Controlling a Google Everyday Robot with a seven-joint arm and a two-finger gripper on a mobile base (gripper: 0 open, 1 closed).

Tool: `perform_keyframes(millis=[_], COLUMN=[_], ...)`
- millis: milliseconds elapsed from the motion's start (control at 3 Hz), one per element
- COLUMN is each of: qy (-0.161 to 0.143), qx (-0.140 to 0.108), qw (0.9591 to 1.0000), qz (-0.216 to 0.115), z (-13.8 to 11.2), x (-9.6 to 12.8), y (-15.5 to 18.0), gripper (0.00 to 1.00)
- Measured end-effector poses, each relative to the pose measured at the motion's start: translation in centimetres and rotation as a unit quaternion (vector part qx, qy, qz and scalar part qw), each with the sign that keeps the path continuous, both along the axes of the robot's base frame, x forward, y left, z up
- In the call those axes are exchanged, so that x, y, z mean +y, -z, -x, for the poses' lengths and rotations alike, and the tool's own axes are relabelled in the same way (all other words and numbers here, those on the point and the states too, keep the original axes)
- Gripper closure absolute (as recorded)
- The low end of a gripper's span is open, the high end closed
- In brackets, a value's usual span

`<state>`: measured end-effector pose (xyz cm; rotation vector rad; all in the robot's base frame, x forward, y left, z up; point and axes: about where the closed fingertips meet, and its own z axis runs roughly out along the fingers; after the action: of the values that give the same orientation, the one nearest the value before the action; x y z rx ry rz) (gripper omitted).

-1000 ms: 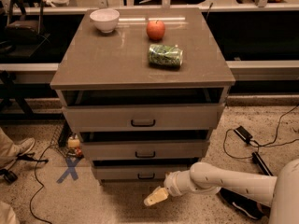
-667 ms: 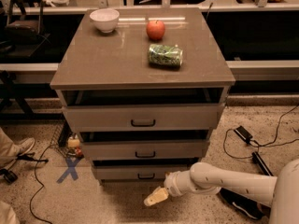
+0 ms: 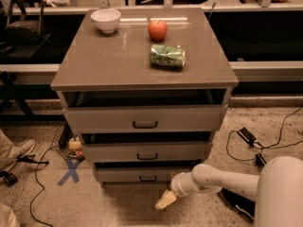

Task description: Open bottom drawer

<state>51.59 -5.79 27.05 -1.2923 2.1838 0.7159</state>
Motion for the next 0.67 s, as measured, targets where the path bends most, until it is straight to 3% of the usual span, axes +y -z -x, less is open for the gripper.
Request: perform_keyframes(millis=[333,667], qy=[-0.024,-0.023], qx=[-0.021,-0.024], qw=[0.9991,0.9991], qz=[0.026,0.028], z=[-1.71,-2.13], x=[-1.74,-1.91], y=[2.61,2.62], gripper=[0.00,0.00])
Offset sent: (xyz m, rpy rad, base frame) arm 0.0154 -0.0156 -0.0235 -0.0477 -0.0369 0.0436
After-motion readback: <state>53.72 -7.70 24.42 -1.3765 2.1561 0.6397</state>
